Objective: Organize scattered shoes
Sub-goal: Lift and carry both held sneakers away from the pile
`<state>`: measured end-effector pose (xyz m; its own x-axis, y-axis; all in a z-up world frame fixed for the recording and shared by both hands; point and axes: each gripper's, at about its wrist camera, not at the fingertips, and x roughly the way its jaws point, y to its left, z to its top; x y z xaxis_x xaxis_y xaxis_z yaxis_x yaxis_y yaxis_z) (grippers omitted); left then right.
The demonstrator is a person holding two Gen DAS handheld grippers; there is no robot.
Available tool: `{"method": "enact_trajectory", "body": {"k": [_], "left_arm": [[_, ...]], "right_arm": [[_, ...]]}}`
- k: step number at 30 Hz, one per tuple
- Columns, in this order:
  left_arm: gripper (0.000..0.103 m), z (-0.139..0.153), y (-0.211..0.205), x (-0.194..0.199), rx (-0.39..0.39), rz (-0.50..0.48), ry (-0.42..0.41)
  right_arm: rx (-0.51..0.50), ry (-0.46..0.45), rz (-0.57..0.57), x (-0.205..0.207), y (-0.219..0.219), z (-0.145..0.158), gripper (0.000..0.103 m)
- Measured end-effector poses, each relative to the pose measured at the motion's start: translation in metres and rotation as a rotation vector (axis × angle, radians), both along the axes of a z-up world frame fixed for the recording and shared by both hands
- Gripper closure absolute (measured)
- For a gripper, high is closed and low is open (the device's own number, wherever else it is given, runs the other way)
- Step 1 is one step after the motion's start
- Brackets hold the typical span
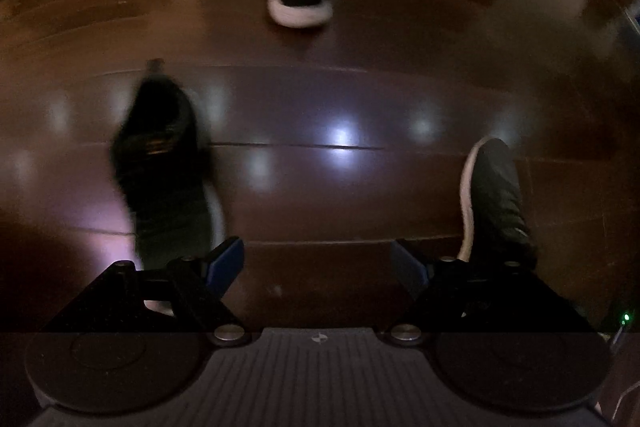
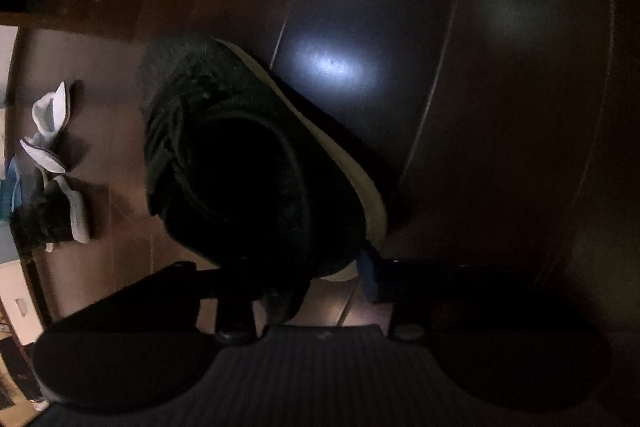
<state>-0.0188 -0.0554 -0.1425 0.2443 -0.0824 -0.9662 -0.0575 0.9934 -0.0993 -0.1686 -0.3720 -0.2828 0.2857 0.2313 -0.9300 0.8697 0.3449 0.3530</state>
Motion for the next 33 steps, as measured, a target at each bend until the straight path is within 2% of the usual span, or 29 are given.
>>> {"method": "enact_trajectory", "body": {"k": [6,9,11,15,18,21,24,28,33], "left_arm": [[0.018,0.032,0.026,-0.018,0.103,0.033,-0.056],[0.018,0.048,0.033,-0.022,0.119,0.046,-0.084],[0.018,0.056,0.032,-0.023,0.120,0.042,-0.101],[0.018,0.045,0.008,-0.020,0.109,-0.021,-0.085],[0.018,0.037,-0.011,-0.017,0.101,-0.068,-0.072],[0.018,0.027,-0.031,-0.014,0.101,-0.126,-0.060],[0.018,0.008,-0.051,-0.009,0.138,-0.190,-0.034],[0.018,-0.003,-0.066,0.001,0.124,-0.196,0.006],[0.018,-0.003,-0.078,0.004,0.089,-0.218,0.008]], "right_arm": [[-0.117,0.042,0.088,-0.023,-0.013,0.017,0.079],[-0.171,0.047,0.147,-0.049,-0.025,0.032,0.081],[-0.210,0.053,0.193,-0.064,-0.032,0.041,0.092],[-0.270,0.050,0.266,-0.082,-0.044,0.053,0.093],[-0.332,0.062,0.377,-0.082,-0.049,0.054,0.093],[-0.394,0.060,0.486,-0.071,-0.058,0.052,0.093],[-0.448,0.067,0.575,-0.056,-0.061,0.051,0.092],[-0.520,0.077,0.695,-0.037,-0.067,0.049,0.091],[-0.610,0.089,0.845,-0.012,-0.073,0.048,0.089]]}}
